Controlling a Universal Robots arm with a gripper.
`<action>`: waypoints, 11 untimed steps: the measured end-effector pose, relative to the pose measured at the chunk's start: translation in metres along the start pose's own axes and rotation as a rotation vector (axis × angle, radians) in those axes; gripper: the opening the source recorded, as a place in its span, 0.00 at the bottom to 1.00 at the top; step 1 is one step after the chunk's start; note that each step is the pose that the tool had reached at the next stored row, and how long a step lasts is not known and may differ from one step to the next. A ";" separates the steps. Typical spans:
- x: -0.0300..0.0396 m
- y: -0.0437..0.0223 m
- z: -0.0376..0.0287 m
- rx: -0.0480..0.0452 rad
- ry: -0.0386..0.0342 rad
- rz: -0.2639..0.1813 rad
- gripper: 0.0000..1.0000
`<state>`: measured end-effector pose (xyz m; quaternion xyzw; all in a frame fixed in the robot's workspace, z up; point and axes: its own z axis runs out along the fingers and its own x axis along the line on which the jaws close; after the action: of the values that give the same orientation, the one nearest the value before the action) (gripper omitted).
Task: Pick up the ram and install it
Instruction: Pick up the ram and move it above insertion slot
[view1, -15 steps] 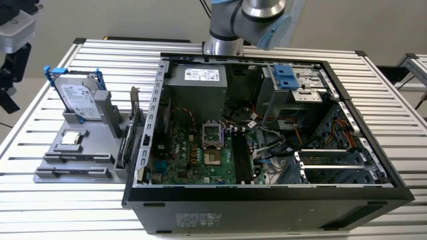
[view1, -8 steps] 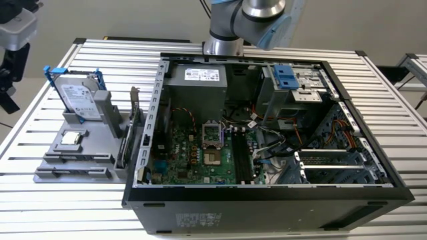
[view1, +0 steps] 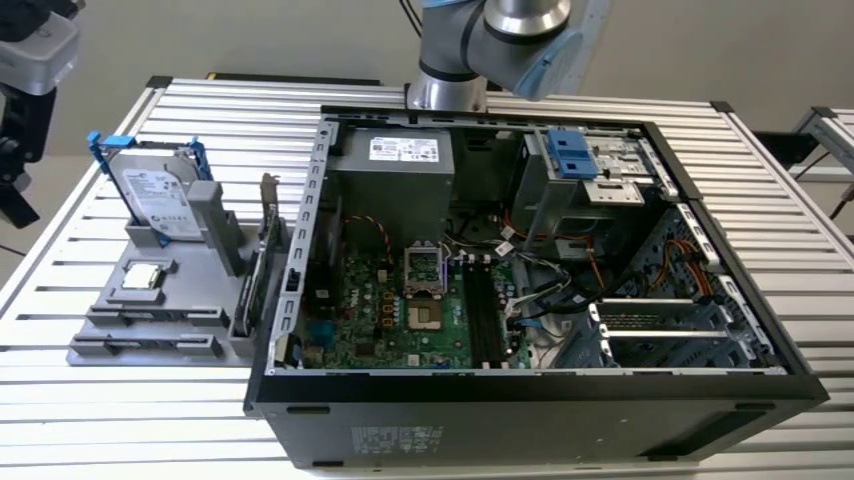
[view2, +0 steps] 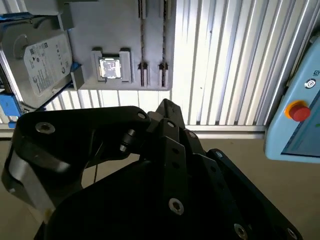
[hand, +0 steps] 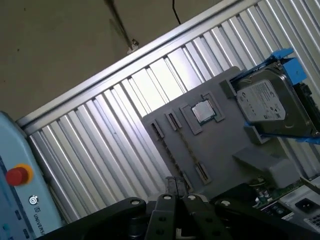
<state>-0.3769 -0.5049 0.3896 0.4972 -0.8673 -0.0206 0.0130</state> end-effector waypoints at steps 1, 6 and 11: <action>0.0000 0.0000 0.0000 0.0000 0.0006 -0.012 0.00; -0.0001 0.0001 0.0000 0.0001 0.0020 -0.041 0.00; -0.0002 0.0002 -0.0001 0.0106 -0.0002 -0.043 0.00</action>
<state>-0.3769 -0.5047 0.3897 0.5160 -0.8564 -0.0164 0.0099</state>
